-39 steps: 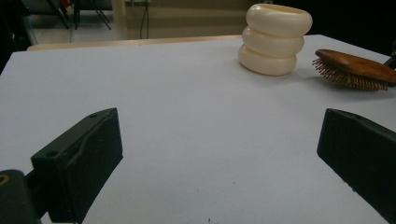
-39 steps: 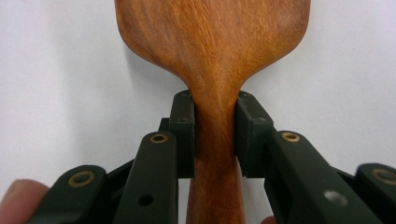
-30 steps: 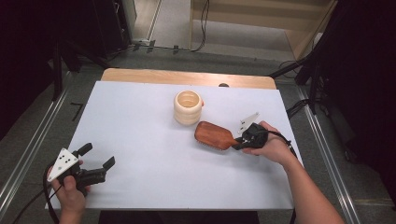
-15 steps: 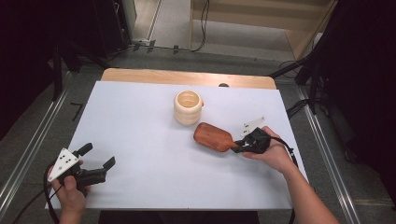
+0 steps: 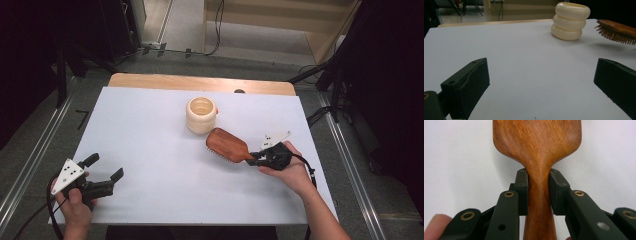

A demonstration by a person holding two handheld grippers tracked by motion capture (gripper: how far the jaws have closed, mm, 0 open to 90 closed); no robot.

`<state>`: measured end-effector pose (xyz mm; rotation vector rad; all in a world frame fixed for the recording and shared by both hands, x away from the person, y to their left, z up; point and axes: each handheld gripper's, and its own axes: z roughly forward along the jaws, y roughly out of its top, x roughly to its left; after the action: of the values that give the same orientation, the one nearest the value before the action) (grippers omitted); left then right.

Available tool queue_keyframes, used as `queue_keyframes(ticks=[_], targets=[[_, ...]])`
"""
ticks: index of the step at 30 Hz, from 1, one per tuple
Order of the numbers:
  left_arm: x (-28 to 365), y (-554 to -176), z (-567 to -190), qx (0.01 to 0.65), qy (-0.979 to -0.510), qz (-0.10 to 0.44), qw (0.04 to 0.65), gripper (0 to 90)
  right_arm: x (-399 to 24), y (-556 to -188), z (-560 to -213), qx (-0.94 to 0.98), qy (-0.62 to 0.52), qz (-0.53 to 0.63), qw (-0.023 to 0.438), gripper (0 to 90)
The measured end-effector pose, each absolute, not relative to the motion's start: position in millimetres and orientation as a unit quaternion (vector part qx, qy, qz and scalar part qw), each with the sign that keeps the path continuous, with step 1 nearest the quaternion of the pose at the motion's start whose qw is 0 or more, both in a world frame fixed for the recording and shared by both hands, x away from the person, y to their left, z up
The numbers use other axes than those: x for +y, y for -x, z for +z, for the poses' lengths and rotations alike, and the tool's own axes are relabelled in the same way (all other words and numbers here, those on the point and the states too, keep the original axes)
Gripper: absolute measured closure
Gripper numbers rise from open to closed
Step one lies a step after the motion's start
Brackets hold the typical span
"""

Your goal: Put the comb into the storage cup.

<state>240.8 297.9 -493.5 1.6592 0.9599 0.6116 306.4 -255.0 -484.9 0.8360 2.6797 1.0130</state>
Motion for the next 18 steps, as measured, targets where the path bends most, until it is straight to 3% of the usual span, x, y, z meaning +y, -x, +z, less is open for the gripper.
queue_keyframes(ticks=[11, 18], targets=[[297.7, -240.8, -493.3, 0.402, -0.697, 0.257, 0.535, 0.1, -247.0, -285.9, -478.9, 0.864, -0.309, 0.378, 0.121, 69.7], [297.0, -240.6, -493.2, 0.401, -0.700, 0.258, 0.532, 0.1, -246.1, -278.7, -484.4, 0.849, -0.323, 0.398, 0.125, 69.7]])
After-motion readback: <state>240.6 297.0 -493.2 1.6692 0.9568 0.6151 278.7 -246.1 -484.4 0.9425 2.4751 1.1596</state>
